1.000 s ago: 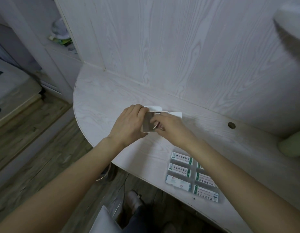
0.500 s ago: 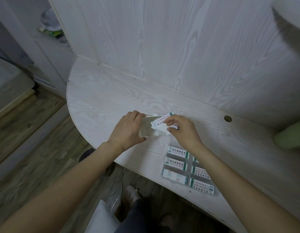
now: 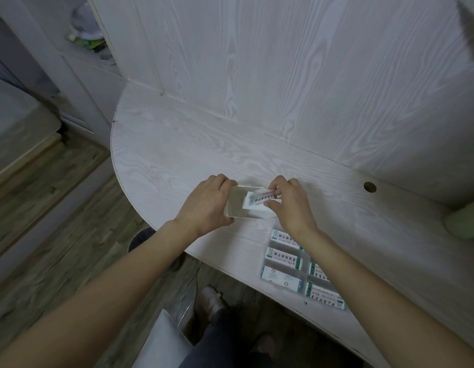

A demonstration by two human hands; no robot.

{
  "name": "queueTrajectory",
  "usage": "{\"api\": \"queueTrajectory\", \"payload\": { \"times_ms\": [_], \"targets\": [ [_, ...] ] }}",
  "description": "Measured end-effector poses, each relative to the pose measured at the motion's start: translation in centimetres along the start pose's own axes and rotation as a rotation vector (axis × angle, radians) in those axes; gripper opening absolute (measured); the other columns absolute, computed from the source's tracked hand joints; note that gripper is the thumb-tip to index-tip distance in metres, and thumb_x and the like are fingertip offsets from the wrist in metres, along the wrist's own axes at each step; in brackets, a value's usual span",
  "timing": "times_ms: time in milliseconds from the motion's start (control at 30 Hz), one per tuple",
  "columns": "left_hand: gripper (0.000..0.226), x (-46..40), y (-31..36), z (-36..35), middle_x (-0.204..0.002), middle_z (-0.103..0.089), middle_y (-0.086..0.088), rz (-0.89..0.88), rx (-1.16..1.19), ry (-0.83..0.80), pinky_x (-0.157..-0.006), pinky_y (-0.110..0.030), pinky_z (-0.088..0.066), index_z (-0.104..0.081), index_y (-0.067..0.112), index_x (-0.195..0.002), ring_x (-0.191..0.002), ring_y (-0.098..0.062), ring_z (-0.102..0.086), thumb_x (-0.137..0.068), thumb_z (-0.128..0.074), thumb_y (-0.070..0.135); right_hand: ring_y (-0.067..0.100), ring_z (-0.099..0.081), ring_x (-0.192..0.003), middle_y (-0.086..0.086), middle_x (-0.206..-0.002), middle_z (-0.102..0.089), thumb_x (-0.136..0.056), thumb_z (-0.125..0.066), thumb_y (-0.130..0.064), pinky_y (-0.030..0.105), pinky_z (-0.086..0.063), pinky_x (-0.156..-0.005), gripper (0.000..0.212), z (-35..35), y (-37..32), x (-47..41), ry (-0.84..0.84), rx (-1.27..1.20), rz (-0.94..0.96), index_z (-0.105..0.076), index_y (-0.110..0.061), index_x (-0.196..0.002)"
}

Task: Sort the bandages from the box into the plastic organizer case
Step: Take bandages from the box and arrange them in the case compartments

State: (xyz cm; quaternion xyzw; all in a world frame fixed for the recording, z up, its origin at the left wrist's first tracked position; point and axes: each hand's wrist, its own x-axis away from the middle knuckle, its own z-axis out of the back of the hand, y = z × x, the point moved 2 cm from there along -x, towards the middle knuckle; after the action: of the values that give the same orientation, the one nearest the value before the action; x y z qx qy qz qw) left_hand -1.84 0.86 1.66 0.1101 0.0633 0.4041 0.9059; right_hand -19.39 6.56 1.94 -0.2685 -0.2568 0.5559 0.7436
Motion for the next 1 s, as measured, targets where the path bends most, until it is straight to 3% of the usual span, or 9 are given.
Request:
{"api": "queueTrajectory", "payload": {
  "times_ms": [100, 267, 500, 567, 600, 700, 767, 833, 1000],
  "targets": [
    [0.073, 0.2, -0.6, -0.8, -0.127, -0.047, 0.001, 0.053, -0.038, -0.052, -0.097, -0.027, -0.027, -0.041, 0.019, -0.134, -0.117, -0.019, -0.04, -0.075, -0.071, 0.049, 0.02, -0.051, -0.084, 0.005, -0.093, -0.049, -0.081, -0.061, 0.009, 0.02, -0.038, -0.066, 0.025, -0.5, 0.1, -0.2, -0.002, -0.011, -0.007, -0.053, -0.014, -0.085],
    [0.076, 0.2, -1.6, -2.3, -0.137, -0.044, 0.005, 0.152, -0.047, -0.132, -0.107, -0.032, -0.016, -0.035, 0.022, -0.14, -0.131, -0.02, -0.029, -0.077, -0.066, 0.052, 0.005, -0.052, -0.071, -0.004, -0.074, -0.054, -0.076, -0.075, 0.002, 0.004, -0.038, -0.056, 0.022, -0.6, 0.7, -0.4, -0.009, -0.313, -0.175, -0.058, -0.012, -0.074],
    [0.104, -1.0, -2.4, -2.2, -0.157, -0.017, 0.005, 0.192, -0.035, -0.26, -0.112, -0.054, 0.01, -0.007, 0.02, -0.151, -0.146, -0.02, 0.002, -0.074, -0.07, 0.053, 0.01, -0.06, -0.072, 0.002, -0.08, -0.062, -0.076, -0.071, 0.009, 0.015, -0.05, -0.056, 0.022, 0.1, 1.1, 0.0, -0.018, -0.704, -0.323, -0.061, -0.01, -0.071],
    [0.102, -1.0, -1.1, -1.3, -0.154, -0.024, 0.007, 0.117, 0.147, -0.122, -0.116, -0.053, 0.002, -0.015, 0.021, -0.15, -0.145, -0.018, -0.006, -0.072, -0.075, 0.047, 0.012, -0.061, -0.075, 0.006, -0.082, -0.062, -0.077, -0.069, 0.011, 0.015, -0.052, -0.056, 0.021, 0.3, 1.2, 0.1, -0.017, -0.763, -0.354, -0.061, -0.007, -0.071],
    [0.092, -1.0, -0.3, -0.8, -0.149, -0.034, 0.004, 0.063, 0.254, -0.039, -0.117, -0.048, -0.012, -0.026, 0.021, -0.147, -0.141, -0.018, -0.019, -0.073, -0.077, 0.039, 0.016, -0.062, -0.076, 0.008, -0.083, -0.062, -0.077, -0.069, 0.011, 0.017, -0.053, -0.056, 0.02, 0.4, 1.4, 0.1, -0.014, -0.791, -0.374, -0.061, -0.006, -0.071],
    [0.044, -0.9, 1.5, -0.3, -0.12, -0.056, 0.001, -0.03, 0.466, 0.103, -0.092, -0.027, -0.041, -0.054, 0.015, -0.124, -0.111, -0.015, -0.052, -0.082, -0.07, 0.01, 0.034, -0.065, -0.09, 0.02, -0.093, -0.062, -0.076, -0.069, 0.014, 0.03, -0.059, -0.07, 0.018, 0.5, 2.2, 0.4, 0.012, -0.898, -0.446, -0.062, -0.003, -0.072],
    [0.02, -0.9, 1.8, -0.3, -0.1, -0.057, 0.004, -0.041, 0.482, 0.179, -0.077, -0.019, -0.044, -0.063, 0.011, -0.104, -0.092, -0.014, -0.057, -0.085, -0.064, 0.002, 0.041, -0.064, -0.098, 0.025, -0.097, -0.061, -0.076, -0.067, 0.015, 0.036, -0.06, -0.075, 0.017, 0.8, 2.6, 0.8, 0.013, -0.959, -0.473, -0.061, 0.0, -0.073],
    [0.01, -0.9, 2.3, -0.3, -0.089, -0.058, 0.003, -0.063, 0.447, 0.225, -0.068, -0.016, -0.042, -0.066, 0.01, -0.091, -0.078, -0.008, -0.053, -0.087, -0.063, 0.002, 0.043, -0.064, -0.097, 0.028, -0.096, -0.062, -0.077, -0.066, 0.016, 0.032, -0.06, -0.071, 0.016, 1.4, 2.8, 1.5, 0.0, -0.993, -0.477, -0.061, 0.001, -0.073],
    [0.008, -0.3, 5.1, -0.4, -0.088, -0.056, 0.003, -0.09, 0.461, 0.168, -0.07, -0.013, -0.042, -0.063, 0.011, -0.094, -0.079, -0.006, -0.051, -0.091, -0.058, 0.007, 0.036, -0.066, -0.076, 0.02, -0.078, -0.061, -0.079, -0.062, 0.017, 0.022, -0.057, -0.059, 0.016, 3.4, 3.6, 3.6, 0.041, -1.061, -0.491, -0.058, 0.002, -0.076]
  ]
}}
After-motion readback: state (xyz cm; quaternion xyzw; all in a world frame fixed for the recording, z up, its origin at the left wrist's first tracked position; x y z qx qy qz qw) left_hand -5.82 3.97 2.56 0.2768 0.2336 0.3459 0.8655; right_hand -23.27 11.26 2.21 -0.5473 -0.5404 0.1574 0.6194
